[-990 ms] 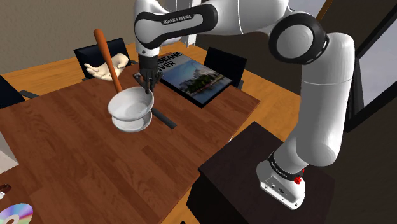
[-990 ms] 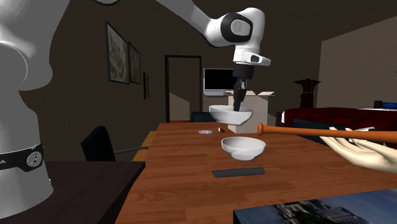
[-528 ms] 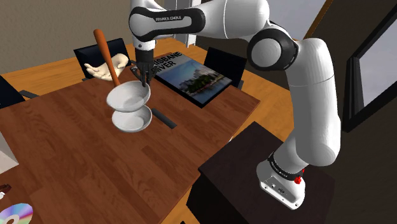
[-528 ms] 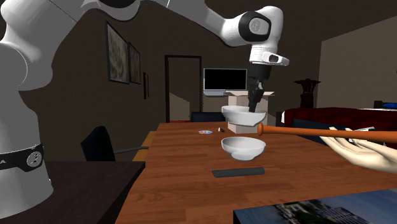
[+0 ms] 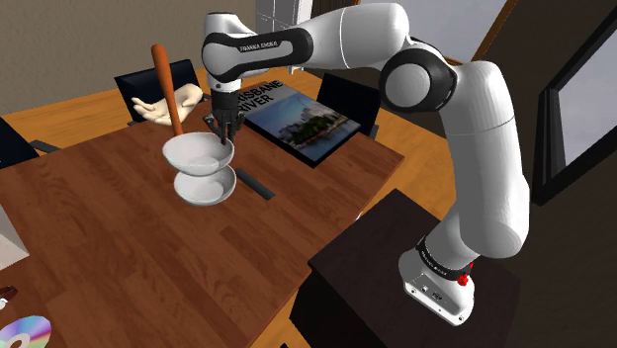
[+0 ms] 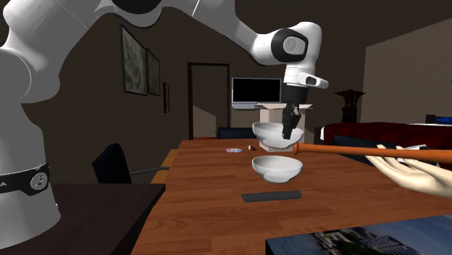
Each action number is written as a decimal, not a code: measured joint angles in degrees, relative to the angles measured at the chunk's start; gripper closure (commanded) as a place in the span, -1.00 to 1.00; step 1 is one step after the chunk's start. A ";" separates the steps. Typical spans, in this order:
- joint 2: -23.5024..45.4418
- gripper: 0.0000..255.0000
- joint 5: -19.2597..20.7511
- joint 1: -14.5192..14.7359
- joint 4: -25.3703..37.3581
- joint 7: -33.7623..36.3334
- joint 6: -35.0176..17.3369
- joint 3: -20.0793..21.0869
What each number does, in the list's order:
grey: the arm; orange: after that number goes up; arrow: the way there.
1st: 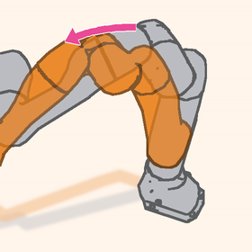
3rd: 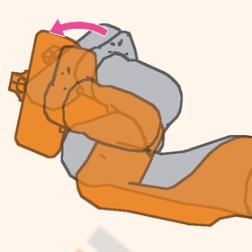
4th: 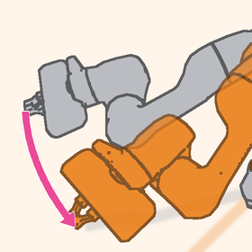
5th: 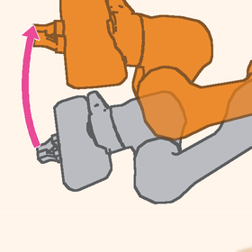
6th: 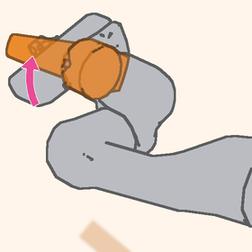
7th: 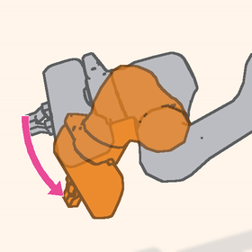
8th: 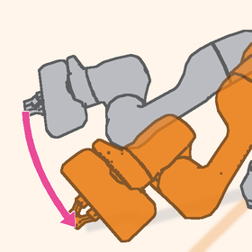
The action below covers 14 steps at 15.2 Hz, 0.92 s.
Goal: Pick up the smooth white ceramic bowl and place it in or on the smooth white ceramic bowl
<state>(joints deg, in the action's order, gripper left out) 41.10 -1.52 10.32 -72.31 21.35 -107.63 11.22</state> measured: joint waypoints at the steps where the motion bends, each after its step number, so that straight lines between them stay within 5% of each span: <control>1: 0.21 1.00 0.01 0.02 -0.28 -0.02 -0.51 -0.01; 14: 3.18 1.00 0.26 0.12 -2.92 -0.56 -5.94 -0.29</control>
<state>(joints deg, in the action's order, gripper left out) 44.28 -1.26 10.44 -75.23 20.79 -113.56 10.93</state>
